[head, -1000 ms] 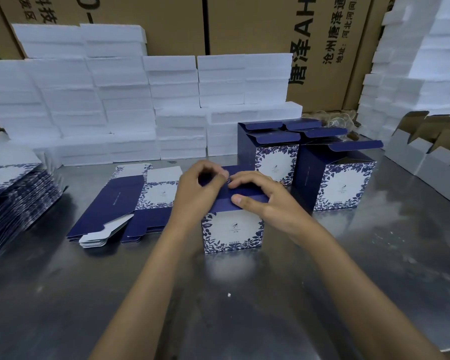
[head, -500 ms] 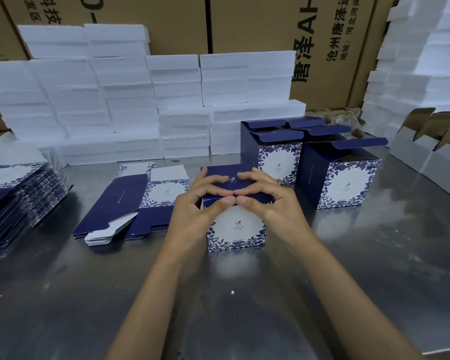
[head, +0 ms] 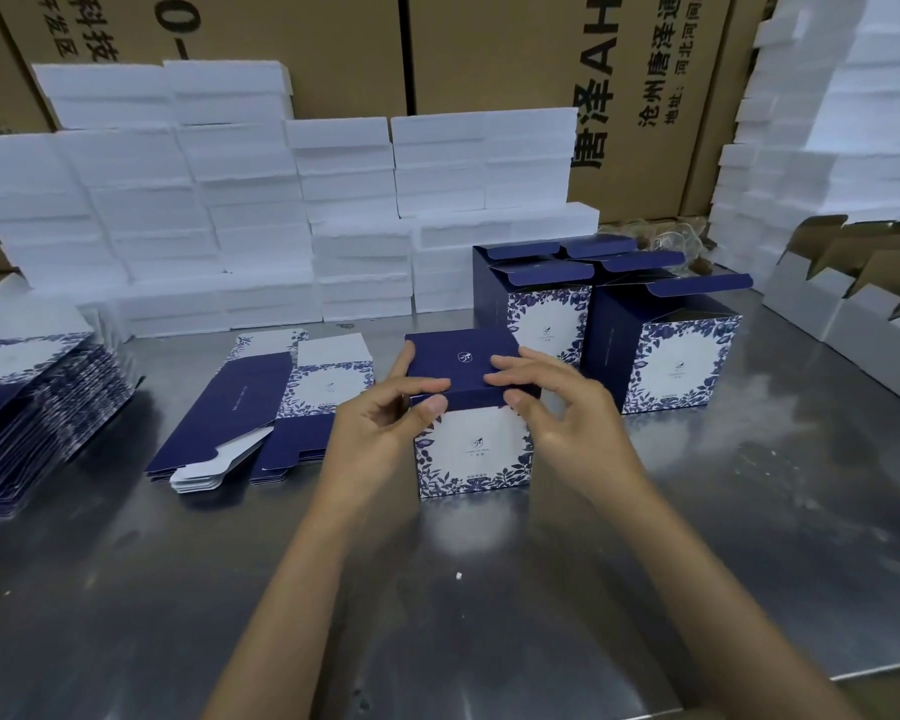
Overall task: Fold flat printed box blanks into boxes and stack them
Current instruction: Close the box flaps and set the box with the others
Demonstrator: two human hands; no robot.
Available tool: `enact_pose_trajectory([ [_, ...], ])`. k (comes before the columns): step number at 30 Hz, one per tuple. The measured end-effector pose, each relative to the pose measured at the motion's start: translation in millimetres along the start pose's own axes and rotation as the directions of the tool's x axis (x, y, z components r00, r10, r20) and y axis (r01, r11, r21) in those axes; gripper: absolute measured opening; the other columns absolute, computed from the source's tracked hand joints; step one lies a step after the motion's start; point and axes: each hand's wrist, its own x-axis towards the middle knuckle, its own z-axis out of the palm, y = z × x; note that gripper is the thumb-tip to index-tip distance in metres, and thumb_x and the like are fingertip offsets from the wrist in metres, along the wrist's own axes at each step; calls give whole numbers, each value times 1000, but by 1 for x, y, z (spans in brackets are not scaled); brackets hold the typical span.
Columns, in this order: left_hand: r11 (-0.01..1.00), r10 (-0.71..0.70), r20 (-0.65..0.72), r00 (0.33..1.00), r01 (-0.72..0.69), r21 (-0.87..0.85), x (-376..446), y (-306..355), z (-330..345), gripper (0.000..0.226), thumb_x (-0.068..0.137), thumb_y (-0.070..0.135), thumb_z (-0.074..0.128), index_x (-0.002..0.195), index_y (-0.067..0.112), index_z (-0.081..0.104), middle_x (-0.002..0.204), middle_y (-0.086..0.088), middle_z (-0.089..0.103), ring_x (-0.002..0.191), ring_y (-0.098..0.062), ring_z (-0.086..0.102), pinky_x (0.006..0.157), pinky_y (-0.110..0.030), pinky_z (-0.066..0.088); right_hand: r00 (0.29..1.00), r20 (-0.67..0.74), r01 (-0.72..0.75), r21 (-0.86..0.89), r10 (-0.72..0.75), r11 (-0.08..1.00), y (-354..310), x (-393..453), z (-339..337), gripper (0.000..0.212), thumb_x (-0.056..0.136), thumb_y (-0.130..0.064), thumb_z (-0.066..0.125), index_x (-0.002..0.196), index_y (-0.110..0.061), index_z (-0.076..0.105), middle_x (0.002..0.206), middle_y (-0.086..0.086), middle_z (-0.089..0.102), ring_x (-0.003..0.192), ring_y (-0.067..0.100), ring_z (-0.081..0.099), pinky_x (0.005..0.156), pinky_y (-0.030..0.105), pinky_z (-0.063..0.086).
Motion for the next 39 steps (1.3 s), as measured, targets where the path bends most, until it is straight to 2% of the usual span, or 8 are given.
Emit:
enact_pose_trajectory([
  [3,999,30,42,999,-31,14,1,-2,18,25,86,0,72,101,19,77,155,-5,42,136,9,40,91,-13,48,963,-110,168,-471,-247,866,-4,-19,13,33,87,1,60,115,-14,71,126,-2,70,128,17,58,109,32,31],
  [5,998,43,94,995,-47,40,5,-7,34,31,87,2,72,106,27,76,157,-1,38,137,11,36,99,-11,42,968,-52,178,-547,-246,818,0,-27,19,41,90,-10,61,131,-9,61,141,3,61,138,20,50,118,37,25],
  [11,989,48,194,980,-73,126,39,-19,69,45,91,3,68,112,44,68,162,3,30,143,8,26,116,-26,35,987,-25,112,-598,-158,794,34,-5,-9,52,97,-25,65,144,-10,50,155,2,46,150,18,33,125,25,5],
  [22,983,18,185,983,-51,176,96,-39,103,45,92,-3,64,127,24,66,163,-2,27,149,-1,20,95,2,34,991,-61,63,-598,-123,799,78,40,-23,52,97,-24,65,145,-12,47,162,0,36,154,17,22,126,25,1],
  [28,965,46,210,977,-98,242,85,-52,106,71,93,-3,57,147,41,43,166,13,11,124,35,18,90,0,38,991,-125,-37,-558,-40,829,76,40,-13,66,92,-16,65,152,-13,38,170,-2,13,156,11,1,124,25,-7],
  [32,963,16,98,995,-42,268,64,-64,89,76,91,1,58,148,47,36,158,17,33,141,2,33,109,-16,37,992,-68,33,-683,-108,729,62,25,-7,94,82,-12,66,162,-15,16,171,1,0,157,15,-6,128,38,-1],
  [35,953,29,-59,998,-10,304,53,-62,64,63,88,-6,52,127,43,51,126,13,62,116,-8,59,100,-23,46,970,70,223,-626,-231,747,46,9,11,97,81,-9,66,162,-19,14,171,-3,4,157,15,5,126,43,17],
  [39,937,84,-282,956,21,350,47,-48,19,47,83,-10,47,114,23,61,102,7,71,94,-6,63,82,-21,47,963,255,-14,-280,89,960,33,5,57,78,92,-24,61,160,-26,22,165,-6,27,151,11,25,119,27,25],
])
